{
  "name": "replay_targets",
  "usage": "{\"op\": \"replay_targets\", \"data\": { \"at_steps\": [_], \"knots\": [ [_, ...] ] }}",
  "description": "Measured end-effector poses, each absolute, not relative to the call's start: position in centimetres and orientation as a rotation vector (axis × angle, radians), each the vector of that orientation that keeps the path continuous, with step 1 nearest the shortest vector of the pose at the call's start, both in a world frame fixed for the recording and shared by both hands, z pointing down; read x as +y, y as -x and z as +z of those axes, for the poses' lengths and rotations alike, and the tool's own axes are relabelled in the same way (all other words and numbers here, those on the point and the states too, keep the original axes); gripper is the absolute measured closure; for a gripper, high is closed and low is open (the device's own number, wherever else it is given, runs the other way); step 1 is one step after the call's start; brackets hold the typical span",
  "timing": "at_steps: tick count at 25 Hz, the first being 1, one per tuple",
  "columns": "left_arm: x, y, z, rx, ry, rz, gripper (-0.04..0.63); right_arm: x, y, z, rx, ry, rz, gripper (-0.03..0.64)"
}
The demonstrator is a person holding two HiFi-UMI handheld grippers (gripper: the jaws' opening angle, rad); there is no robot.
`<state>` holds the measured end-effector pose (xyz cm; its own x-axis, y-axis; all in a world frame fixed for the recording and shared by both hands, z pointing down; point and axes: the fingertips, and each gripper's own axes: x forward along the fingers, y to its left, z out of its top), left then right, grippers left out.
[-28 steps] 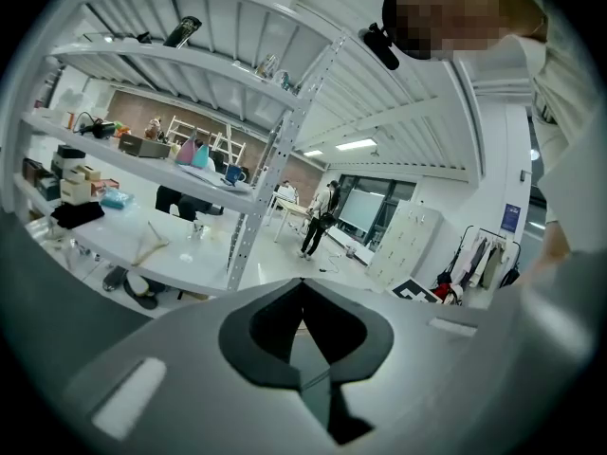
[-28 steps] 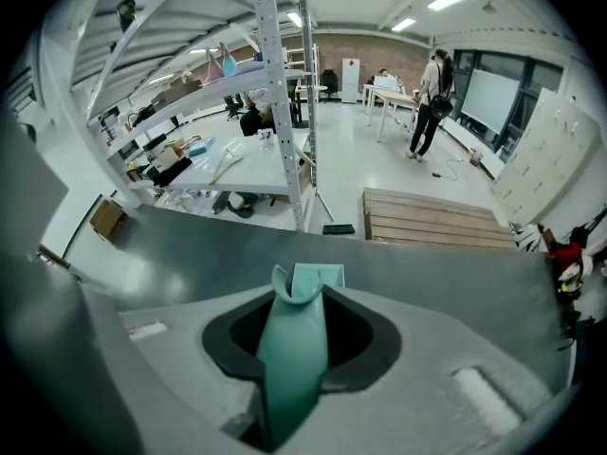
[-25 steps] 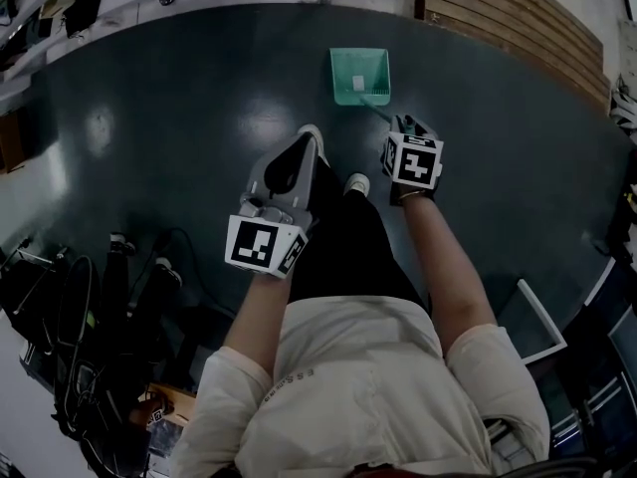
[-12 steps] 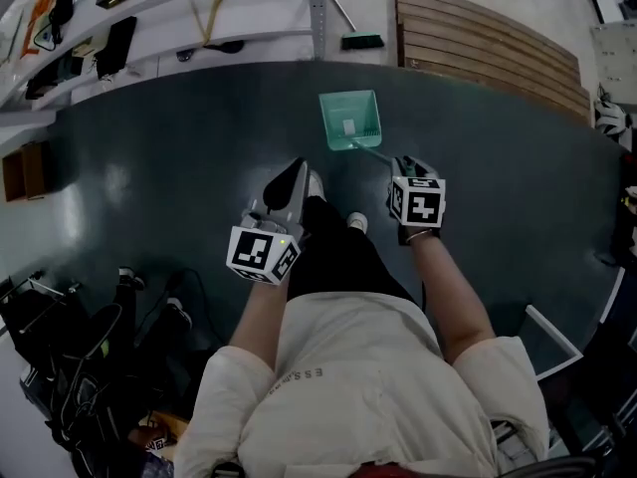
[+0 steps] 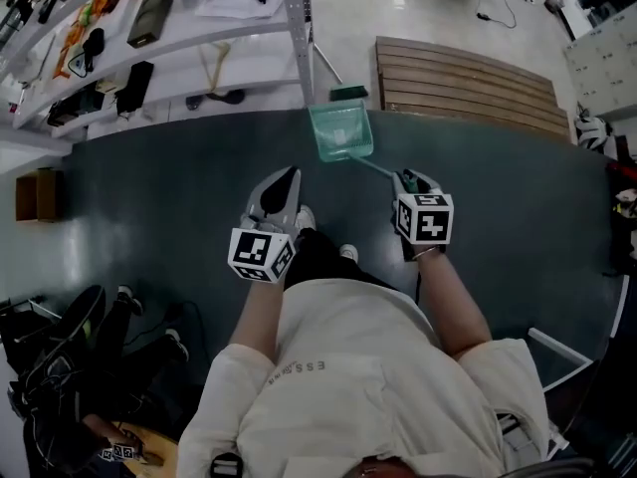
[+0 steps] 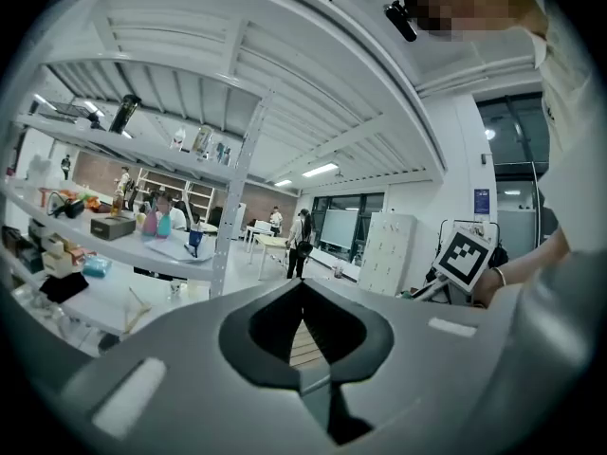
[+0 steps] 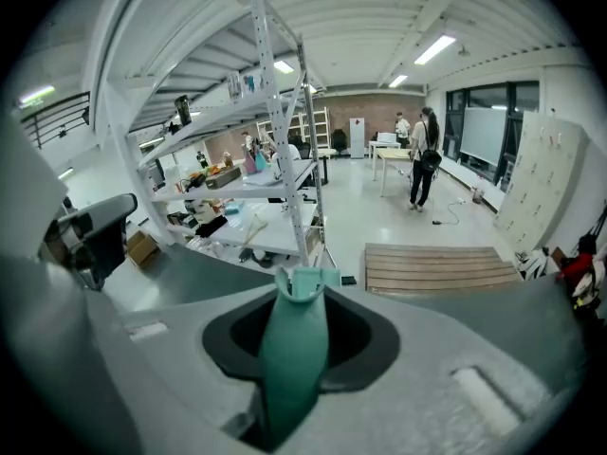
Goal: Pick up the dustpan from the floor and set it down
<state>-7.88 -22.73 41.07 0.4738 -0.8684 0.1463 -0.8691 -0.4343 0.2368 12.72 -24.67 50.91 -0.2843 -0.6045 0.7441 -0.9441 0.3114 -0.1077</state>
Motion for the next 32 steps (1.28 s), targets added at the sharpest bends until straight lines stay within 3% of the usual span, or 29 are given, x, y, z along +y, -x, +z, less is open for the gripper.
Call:
{"op": "replay_targets", "data": {
  "at_steps": [15,32],
  "knots": [
    [-21.2,5.2,36.9,-1.526,-2.540,-0.029,0.586,-21.5,-16.5,48.1,-2.032,-1.357,0.683,0.546],
    [-26.2,6.6,40.2,-1.508,-2.506,0.000,0.586,-26.7,-14.3,52.1,-1.939,-1.316,0.732,0.546]
  ]
}}
